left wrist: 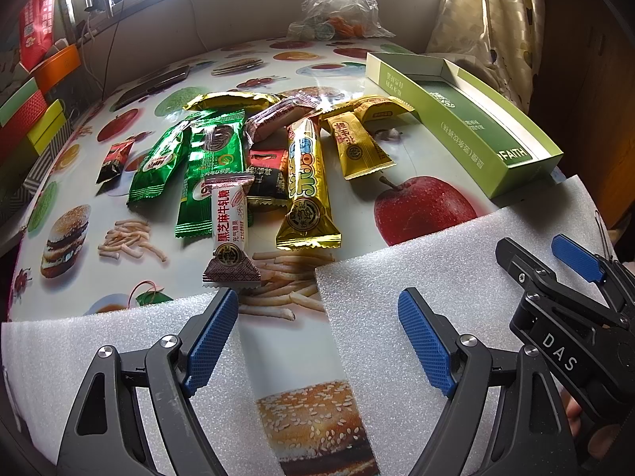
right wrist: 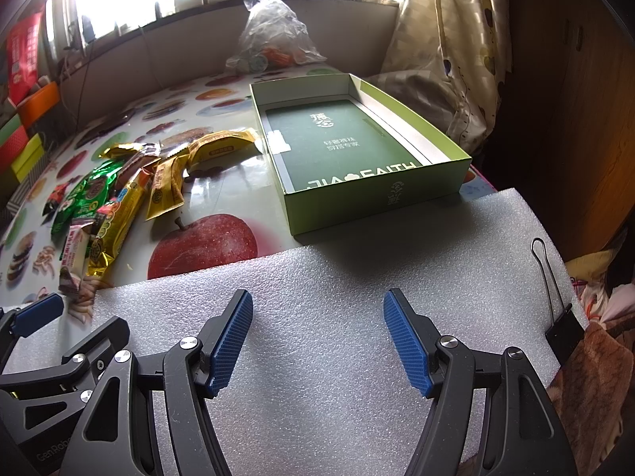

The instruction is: Organize snacks

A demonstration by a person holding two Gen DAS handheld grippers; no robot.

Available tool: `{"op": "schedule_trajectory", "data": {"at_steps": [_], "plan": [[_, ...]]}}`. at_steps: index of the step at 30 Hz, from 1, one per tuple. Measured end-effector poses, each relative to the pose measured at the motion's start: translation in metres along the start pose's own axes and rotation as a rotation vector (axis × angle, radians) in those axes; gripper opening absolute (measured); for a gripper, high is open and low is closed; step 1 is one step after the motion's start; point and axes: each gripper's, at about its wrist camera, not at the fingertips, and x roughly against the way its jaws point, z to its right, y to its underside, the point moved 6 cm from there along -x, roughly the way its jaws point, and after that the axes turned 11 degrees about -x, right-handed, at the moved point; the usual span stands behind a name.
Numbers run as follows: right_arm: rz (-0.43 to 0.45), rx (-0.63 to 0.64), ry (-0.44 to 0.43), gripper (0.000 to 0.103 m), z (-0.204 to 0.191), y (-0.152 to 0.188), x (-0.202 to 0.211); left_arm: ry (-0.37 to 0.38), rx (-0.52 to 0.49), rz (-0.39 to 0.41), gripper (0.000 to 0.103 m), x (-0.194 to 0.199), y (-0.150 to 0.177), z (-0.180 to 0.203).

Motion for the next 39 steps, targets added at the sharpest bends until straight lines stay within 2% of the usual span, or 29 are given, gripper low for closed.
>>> {"op": "schedule_trajectory", "data": {"at_steps": [8, 12, 15, 18, 25, 30, 35, 39], "plan": [[-0.002, 0.001, -0.002, 0.069, 0.001, -0.001, 0.000, 0.019, 0.011, -0.005, 0.083, 0.000, 0.000, -0.002], [0.005, 0.001, -0.008, 0.069, 0.003, -0.006, 0.004, 0.026, 0.035, 0.025, 0.083, 0.009, -0.001, -0.011], [0.063, 0.031, -0.037, 0.069, -0.007, -0.014, 0.018, 0.009, 0.057, 0.070, 0.083, 0.024, -0.005, -0.025], [0.072, 0.062, -0.098, 0.069, -0.023, -0.019, 0.023, 0.011, 0.102, 0.084, 0.083, 0.032, -0.006, -0.045], [0.027, 0.160, -0.226, 0.069, -0.077, -0.027, 0.012, -0.025, 0.214, 0.082, 0.083, 0.032, -0.003, -0.099], [-0.018, 0.175, -0.293, 0.067, -0.106, -0.032, -0.002, -0.004, 0.256, 0.071, 0.083, 0.025, -0.001, -0.119], [-0.074, 0.199, -0.329, 0.058, -0.128, -0.030, -0.020, 0.043, 0.267, 0.059, 0.083, 0.018, 0.001, -0.121], [-0.090, 0.226, -0.331, 0.051, -0.139, -0.029, -0.028, 0.050, 0.290, 0.044, 0.083, 0.014, 0.003, -0.126]]}}
